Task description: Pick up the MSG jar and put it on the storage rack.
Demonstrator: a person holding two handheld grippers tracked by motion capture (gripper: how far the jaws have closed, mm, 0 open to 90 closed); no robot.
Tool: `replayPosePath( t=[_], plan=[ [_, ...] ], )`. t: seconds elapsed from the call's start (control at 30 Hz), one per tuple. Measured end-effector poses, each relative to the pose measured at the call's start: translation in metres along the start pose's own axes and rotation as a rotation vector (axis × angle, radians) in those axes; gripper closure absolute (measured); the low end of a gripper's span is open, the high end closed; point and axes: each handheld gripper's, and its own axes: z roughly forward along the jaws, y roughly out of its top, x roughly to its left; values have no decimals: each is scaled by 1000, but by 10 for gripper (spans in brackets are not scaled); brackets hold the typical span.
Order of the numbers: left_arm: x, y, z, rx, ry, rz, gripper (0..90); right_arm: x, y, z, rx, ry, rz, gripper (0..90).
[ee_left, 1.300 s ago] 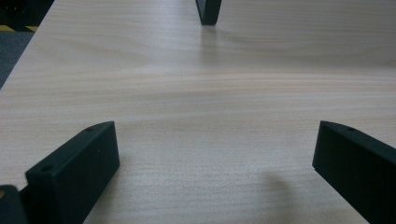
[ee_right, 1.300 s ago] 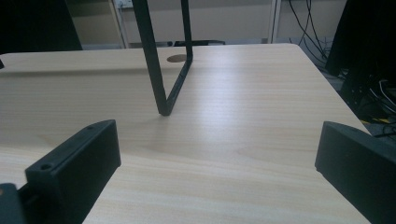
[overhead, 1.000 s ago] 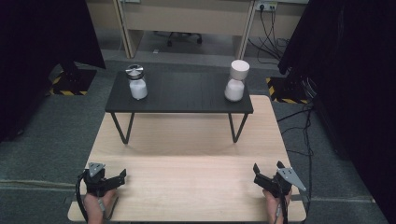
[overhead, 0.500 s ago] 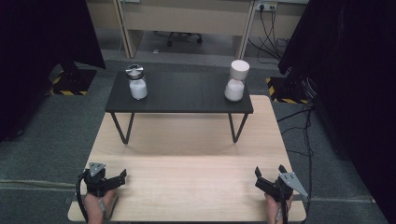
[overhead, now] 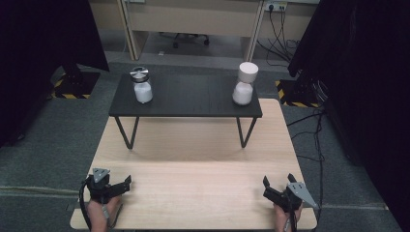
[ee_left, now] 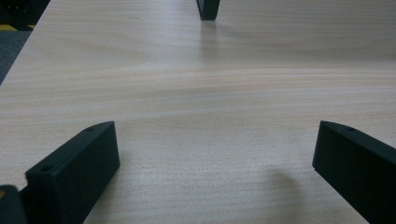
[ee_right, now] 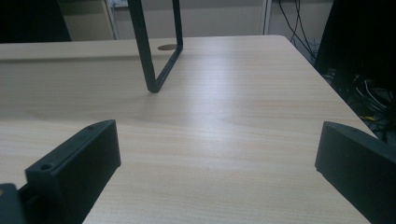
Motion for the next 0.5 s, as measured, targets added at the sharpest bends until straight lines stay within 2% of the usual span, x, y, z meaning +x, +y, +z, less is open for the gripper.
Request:
replayPosePath(
  t=[0.23, 0.5],
  plan=[
    [0, 0, 0, 1, 2, 0, 0, 0, -1, 0, -2, -1, 12, 3],
    [0, 0, 0, 1, -1, -4, 0, 0, -1, -1, 0, 2, 3, 3]
  ],
)
